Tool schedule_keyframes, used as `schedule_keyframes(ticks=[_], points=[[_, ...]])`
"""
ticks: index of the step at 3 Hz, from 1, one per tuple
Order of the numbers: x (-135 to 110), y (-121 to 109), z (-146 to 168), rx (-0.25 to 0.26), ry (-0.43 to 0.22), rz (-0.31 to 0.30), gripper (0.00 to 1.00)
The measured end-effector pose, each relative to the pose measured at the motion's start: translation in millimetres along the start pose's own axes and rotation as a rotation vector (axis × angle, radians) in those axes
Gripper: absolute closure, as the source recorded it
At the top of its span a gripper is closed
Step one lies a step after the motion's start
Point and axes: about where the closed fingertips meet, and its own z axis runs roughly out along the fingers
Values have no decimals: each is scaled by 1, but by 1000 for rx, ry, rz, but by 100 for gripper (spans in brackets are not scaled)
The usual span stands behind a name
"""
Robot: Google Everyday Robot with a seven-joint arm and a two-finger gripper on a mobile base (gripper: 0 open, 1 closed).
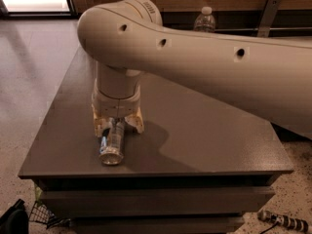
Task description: Place redbull can upright
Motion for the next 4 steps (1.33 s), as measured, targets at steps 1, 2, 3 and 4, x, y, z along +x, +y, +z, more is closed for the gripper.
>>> schedule_keyframes(ticks=[1, 2, 3, 4], points=[[0, 1, -4, 0, 0, 0, 71], [0, 1, -3, 1, 1, -2, 95], [-1, 1, -4, 2, -3, -8, 100], [-8, -1, -12, 10, -40, -36, 100]])
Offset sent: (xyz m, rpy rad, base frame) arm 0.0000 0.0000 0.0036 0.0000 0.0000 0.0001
